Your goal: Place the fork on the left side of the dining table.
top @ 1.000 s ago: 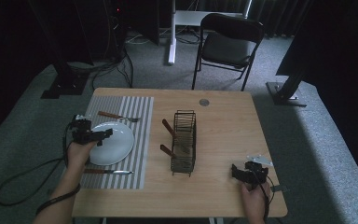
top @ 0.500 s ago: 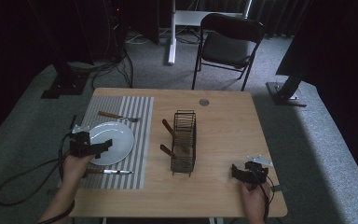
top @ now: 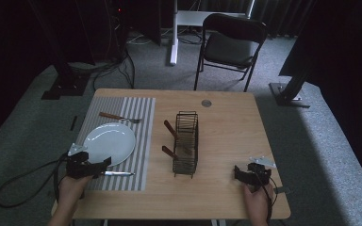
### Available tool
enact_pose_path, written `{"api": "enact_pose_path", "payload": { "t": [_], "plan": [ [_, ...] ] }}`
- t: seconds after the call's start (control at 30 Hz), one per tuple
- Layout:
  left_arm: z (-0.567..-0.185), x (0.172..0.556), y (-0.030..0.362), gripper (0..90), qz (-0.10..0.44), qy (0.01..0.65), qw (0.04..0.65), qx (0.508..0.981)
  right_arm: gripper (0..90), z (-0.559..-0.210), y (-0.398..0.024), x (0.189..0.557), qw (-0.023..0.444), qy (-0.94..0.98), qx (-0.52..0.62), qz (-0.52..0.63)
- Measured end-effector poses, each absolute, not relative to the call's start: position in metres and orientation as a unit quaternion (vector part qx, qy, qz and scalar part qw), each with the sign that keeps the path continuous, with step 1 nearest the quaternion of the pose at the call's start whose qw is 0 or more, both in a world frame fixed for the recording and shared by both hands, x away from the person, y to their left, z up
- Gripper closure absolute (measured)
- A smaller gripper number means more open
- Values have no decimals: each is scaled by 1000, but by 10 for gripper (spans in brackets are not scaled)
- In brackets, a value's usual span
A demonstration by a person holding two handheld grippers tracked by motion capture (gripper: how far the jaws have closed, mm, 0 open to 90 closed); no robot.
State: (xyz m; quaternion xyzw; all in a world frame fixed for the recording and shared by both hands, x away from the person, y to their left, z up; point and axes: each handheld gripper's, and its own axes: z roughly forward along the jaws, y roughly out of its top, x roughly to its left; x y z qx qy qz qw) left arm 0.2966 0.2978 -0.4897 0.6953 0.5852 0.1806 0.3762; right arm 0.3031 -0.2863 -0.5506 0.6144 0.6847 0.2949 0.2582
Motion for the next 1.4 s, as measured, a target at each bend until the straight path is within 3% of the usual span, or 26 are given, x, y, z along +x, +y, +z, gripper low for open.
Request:
{"api": "enact_pose_path", "payload": {
  "t": [0.43,0.73,0.93,1.4],
  "plan": [
    [-508,258,302,0,183,580,395,688,118,-550,-286,303,258,684,615,295],
    [-518,234,301,0,214,584,392,678,118,-550,-286,303,258,684,615,295],
    [-526,225,305,0,254,605,367,659,118,-550,-286,303,258,684,615,295],
    [-533,222,306,0,273,612,336,662,118,-550,-286,303,258,684,615,295]
  ]
}}
